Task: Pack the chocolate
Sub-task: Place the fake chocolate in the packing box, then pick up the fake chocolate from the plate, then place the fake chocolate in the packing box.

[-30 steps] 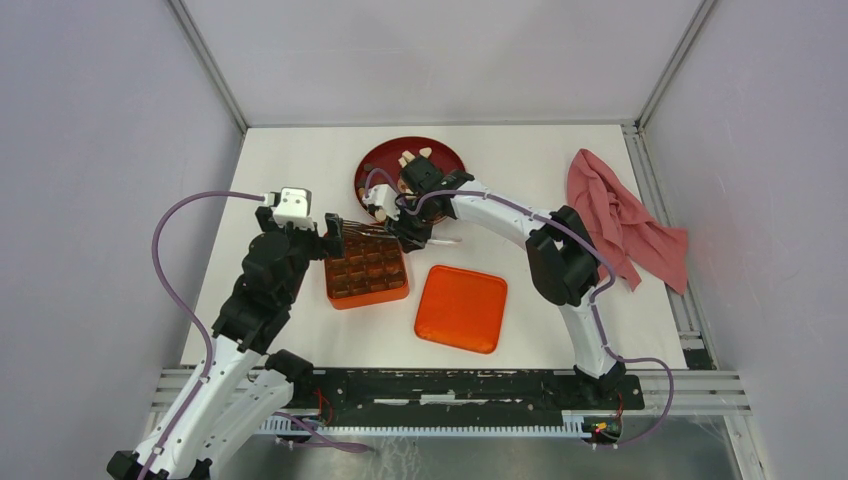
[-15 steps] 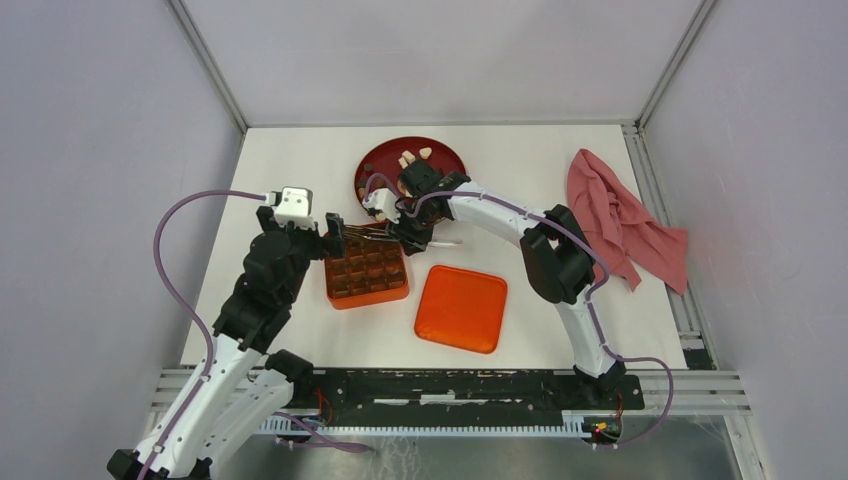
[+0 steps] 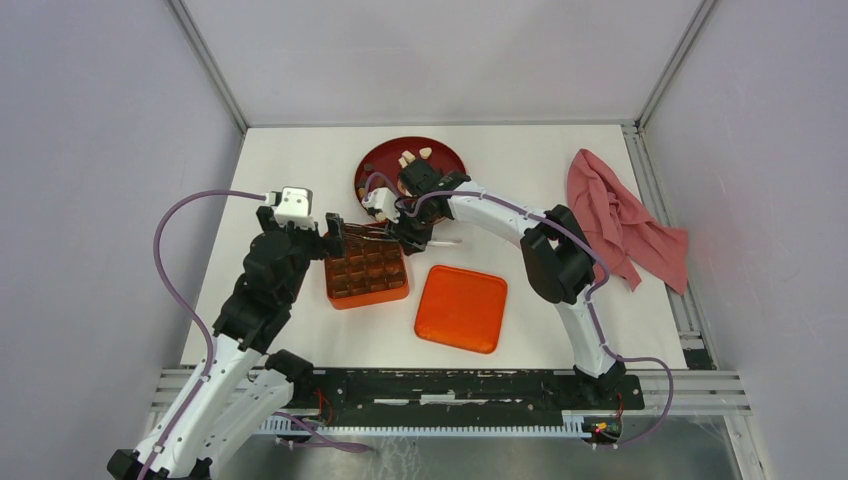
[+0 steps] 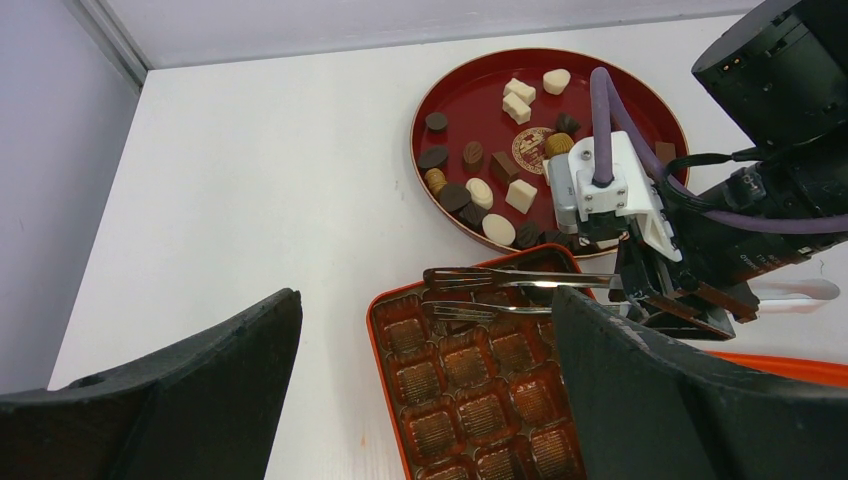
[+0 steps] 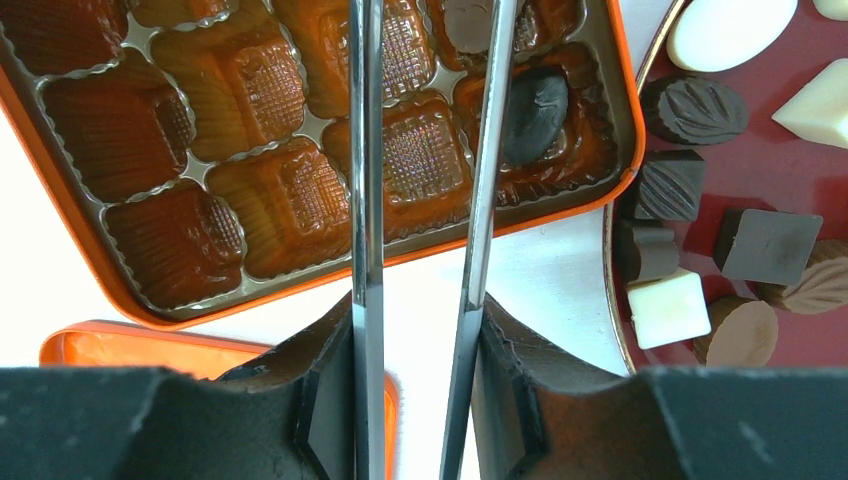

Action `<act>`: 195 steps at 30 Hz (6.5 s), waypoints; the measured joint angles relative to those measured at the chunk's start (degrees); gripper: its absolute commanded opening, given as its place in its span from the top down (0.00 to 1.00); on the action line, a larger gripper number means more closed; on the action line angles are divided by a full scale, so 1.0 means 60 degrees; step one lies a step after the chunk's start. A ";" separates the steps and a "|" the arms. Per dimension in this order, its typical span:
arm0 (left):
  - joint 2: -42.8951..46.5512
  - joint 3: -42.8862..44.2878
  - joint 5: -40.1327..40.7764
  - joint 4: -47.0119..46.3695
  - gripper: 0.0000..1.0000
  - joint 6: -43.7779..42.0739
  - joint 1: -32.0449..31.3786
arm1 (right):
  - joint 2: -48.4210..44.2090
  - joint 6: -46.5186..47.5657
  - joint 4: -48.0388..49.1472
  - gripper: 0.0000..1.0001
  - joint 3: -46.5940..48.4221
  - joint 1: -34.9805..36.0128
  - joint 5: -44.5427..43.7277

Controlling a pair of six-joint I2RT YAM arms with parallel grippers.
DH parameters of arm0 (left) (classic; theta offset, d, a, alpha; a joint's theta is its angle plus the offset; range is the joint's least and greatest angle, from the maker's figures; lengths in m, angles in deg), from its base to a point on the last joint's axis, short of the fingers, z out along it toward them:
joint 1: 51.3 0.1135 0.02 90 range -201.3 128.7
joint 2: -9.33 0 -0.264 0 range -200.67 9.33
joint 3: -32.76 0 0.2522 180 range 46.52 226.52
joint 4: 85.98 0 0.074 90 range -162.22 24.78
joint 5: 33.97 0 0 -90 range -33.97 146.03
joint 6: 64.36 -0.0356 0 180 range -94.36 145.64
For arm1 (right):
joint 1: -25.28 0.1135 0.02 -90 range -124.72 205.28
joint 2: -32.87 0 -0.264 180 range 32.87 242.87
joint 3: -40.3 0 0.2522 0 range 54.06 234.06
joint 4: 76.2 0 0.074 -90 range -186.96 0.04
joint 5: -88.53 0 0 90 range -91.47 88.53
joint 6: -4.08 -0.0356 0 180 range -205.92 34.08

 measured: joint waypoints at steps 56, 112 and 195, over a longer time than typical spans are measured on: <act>-0.0120 0.0000 -0.0076 0.0007 0.00 0.0000 0.0007 | -0.0029 0.0714 -0.0248 0.59 -0.0310 -0.3534 -0.0153; -0.0189 0.0000 -0.0087 0.0007 0.00 0.0000 0.0015 | 0.0328 0.1617 -0.1144 0.54 0.0280 -0.3537 -0.0390; 0.0590 0.0000 0.0029 -0.0004 0.00 0.0000 0.0015 | -0.0980 0.0452 -0.0182 0.98 0.0474 0.0608 0.0200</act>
